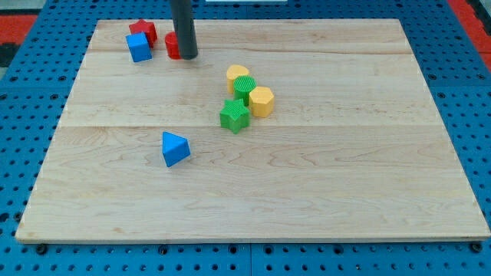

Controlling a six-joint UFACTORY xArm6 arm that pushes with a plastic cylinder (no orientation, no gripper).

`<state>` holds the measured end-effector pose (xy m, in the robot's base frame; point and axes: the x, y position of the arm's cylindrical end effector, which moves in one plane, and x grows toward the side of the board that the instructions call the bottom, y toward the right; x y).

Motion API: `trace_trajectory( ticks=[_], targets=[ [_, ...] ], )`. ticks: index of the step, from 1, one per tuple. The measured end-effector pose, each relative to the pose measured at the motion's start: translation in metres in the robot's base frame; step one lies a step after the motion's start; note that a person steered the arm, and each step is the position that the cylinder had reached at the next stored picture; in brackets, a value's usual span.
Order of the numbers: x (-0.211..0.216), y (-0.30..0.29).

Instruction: Push the triangle slightly up

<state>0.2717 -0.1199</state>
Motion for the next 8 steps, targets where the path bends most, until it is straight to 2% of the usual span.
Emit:
trace_trajectory(
  ticks=[1, 2, 3, 4, 5, 6, 7, 8],
  targets=[
    [0.021, -0.045],
    [0.076, 0.002],
    [0.127, -0.020],
    [0.183, 0.044],
    [0.253, 0.078],
    [0.249, -0.006],
    [0.174, -0.057],
    [0.156, -0.065]
  ],
)
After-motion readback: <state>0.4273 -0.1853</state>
